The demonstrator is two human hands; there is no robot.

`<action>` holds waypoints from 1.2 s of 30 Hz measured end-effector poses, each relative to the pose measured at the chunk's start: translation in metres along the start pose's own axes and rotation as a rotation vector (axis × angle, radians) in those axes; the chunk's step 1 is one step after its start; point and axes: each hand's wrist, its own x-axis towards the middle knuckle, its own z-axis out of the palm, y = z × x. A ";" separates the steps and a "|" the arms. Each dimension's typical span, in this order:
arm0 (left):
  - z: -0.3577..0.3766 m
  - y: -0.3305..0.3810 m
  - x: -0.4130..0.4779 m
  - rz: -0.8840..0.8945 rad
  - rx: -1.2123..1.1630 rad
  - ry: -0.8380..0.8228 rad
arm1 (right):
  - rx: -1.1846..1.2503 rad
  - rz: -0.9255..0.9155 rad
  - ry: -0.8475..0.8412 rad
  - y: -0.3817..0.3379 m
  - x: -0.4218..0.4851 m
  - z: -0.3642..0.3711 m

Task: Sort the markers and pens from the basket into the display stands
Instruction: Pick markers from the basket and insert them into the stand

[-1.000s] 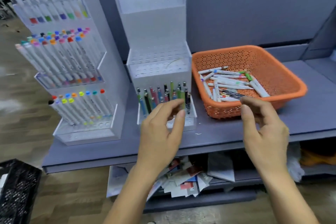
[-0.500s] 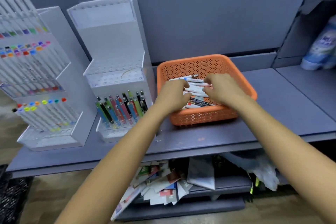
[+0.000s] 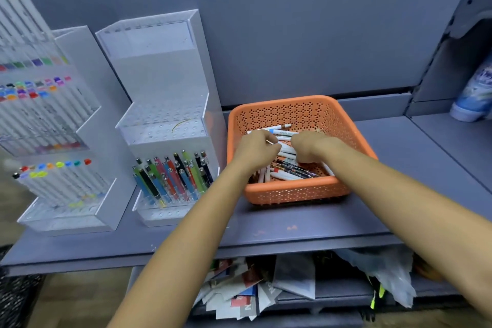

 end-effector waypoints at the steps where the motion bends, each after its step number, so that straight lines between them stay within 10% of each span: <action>1: 0.000 0.000 0.000 -0.001 -0.022 -0.005 | -0.009 -0.005 -0.006 -0.001 0.000 0.000; 21: 0.000 -0.006 0.005 -0.053 -0.497 0.061 | -0.051 -0.015 -0.083 -0.003 -0.001 0.002; 29: 0.003 -0.007 0.007 -0.087 -0.450 0.030 | 0.648 -0.040 0.153 0.014 -0.001 -0.008; 36: -0.002 -0.003 0.005 -0.082 -0.421 -0.029 | 1.353 -0.366 0.031 0.008 -0.017 -0.025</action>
